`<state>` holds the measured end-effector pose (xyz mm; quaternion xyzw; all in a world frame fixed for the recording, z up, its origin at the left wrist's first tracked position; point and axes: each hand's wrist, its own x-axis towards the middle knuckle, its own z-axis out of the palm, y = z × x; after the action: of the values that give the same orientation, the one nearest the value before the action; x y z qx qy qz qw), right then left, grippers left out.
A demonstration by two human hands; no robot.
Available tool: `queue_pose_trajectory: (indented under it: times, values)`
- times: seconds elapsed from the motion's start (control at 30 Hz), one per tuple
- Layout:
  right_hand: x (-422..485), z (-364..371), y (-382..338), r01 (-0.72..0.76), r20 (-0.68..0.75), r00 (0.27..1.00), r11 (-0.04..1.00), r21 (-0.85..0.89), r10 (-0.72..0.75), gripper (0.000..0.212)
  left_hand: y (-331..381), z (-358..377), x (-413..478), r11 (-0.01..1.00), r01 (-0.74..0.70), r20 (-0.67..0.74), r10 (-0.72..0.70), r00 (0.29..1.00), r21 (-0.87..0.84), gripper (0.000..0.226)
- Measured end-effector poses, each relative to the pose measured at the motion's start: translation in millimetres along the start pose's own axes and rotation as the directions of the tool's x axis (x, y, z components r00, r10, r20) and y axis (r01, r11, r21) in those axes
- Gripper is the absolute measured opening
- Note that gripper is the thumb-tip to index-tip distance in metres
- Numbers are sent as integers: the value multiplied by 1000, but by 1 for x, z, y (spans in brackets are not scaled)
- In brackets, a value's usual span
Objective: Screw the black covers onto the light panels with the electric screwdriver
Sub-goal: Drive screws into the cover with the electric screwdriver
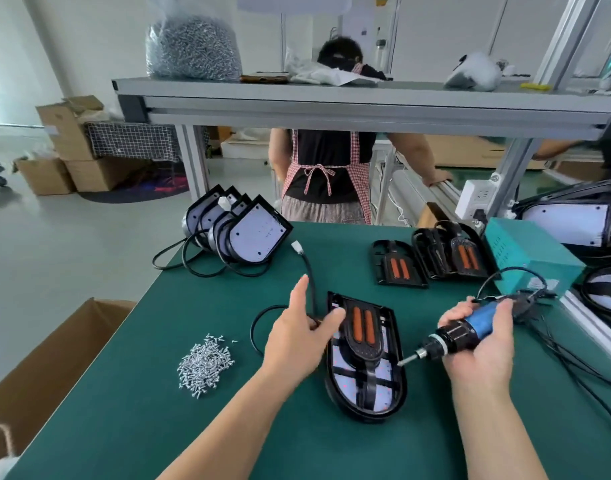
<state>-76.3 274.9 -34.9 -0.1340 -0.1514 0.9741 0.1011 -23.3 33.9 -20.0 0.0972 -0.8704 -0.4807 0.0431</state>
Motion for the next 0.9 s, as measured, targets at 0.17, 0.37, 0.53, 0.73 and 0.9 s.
queue_pose_trajectory:
  times: [0.17,0.37,0.53,0.73,0.9]
  values:
    - [5,-5,1,-43,8,999,999,3,43,42,-40,-71,11,973,80,-262,-21,965,215,20]
    - [4,-6,9,-103,-2,995,995,8,103,43,-71,-111,19,870,70,-47,-53,997,487,17]
    - [4,-9,5,-105,-8,994,994,23,105,41,-62,-108,31,790,-90,138,6,990,607,12]
    - [2,-7,3,-104,-34,994,994,27,105,36,-62,-107,42,657,-179,258,-24,966,732,20]
    - [2,-4,5,-96,-31,995,995,33,97,36,-66,-105,33,896,-38,-103,93,990,442,21]
